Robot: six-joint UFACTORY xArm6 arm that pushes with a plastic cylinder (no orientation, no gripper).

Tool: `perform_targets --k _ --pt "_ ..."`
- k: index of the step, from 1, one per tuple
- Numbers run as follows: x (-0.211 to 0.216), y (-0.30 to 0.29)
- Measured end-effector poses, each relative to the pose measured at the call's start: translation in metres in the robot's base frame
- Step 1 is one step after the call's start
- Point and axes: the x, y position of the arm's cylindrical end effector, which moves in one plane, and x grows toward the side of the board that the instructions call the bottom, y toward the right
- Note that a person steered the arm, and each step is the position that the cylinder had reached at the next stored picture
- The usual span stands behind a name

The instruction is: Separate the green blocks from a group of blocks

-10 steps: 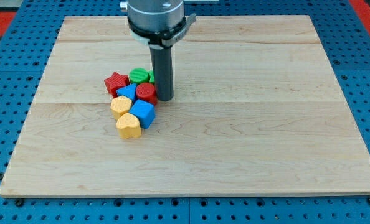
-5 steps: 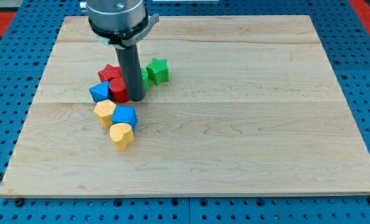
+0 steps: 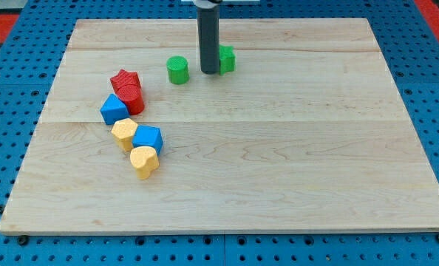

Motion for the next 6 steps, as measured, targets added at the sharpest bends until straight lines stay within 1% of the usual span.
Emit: perform_targets --k 1,2,3,4,5,6 --pt "0.047 -0.044" --pt "-0.002 -0.102" --pt "-0.037 -0.076" --pt "-0.011 0.01" --pt "0.029 -0.011" --pt "0.051 0.045"
